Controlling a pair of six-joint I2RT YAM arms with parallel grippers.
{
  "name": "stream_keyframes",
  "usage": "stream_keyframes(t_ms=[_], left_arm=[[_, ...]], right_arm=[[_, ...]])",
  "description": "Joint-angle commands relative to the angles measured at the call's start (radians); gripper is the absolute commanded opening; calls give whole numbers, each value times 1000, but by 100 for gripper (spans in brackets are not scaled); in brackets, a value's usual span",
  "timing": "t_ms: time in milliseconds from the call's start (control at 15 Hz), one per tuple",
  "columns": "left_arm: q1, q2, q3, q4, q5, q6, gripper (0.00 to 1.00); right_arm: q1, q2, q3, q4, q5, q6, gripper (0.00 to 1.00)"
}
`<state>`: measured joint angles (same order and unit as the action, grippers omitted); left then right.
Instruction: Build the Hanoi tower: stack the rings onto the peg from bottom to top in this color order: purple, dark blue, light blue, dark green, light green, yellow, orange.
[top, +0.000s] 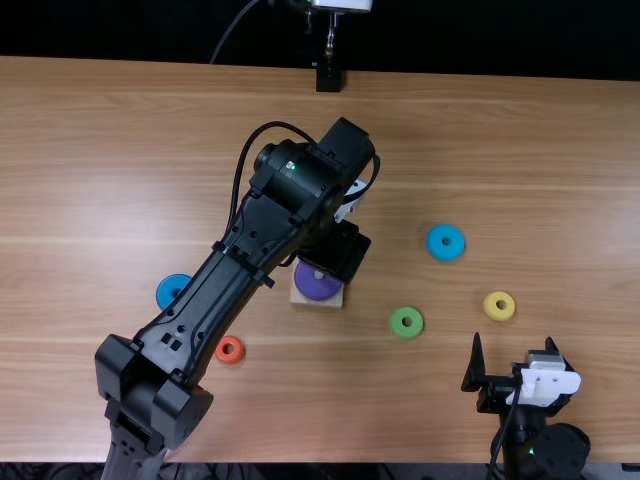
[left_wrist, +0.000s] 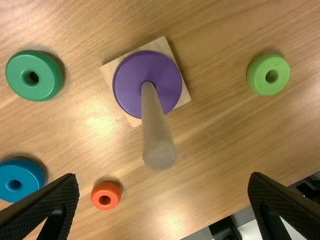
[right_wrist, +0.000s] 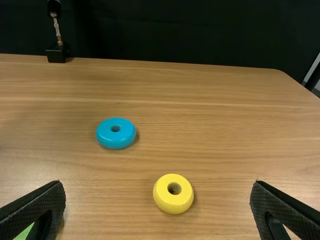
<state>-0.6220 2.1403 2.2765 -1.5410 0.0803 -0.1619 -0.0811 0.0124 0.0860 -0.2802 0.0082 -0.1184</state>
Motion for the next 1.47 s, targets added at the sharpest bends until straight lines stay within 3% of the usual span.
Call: stream_keyframes(t_ms=[0,333,667,800,867,1000,1067,1133,1200,1267,1333,1400], left_arm=[[8,15,18,-2,3,-11,100],[45,0,43,43,-3,-11,100],[123,-149,-11,365,-5,-9,100],[169,-237,-112,470,-18,-7,100],[197,-283,-163,512,-73,-6,100],[205,-404,-299,576,-246,-2,100],[206,-454,-380,606,-309,-4,100],[214,-511,-460,632,-347,-2,100],[245,-565,-532,641,-358,-4,100],[294,-602,-603,643,-340,-6,100],[346,-639,-686,643,-296,-9,100],[390,-686,-764,641,-229,-11,100]], right_arm=[[0,-12,-71,-71,-1,1,100],[0,-12,-71,-71,-1,1,100],[0,-12,-71,-71,-1,1,100],[0,-12,-71,-71,-3,1,100],[0,-12,-71,-71,-3,1,100],[0,-12,-71,-71,-3,1,100],[0,-12,-71,-71,-3,1,100],[0,-12,-71,-71,-3,1,100],[0,-12,-71,-71,-3,1,100],[0,-12,-71,-71,-1,1,100],[0,-12,-71,-71,-3,1,100],[0,-12,-71,-71,-1,1,100]])
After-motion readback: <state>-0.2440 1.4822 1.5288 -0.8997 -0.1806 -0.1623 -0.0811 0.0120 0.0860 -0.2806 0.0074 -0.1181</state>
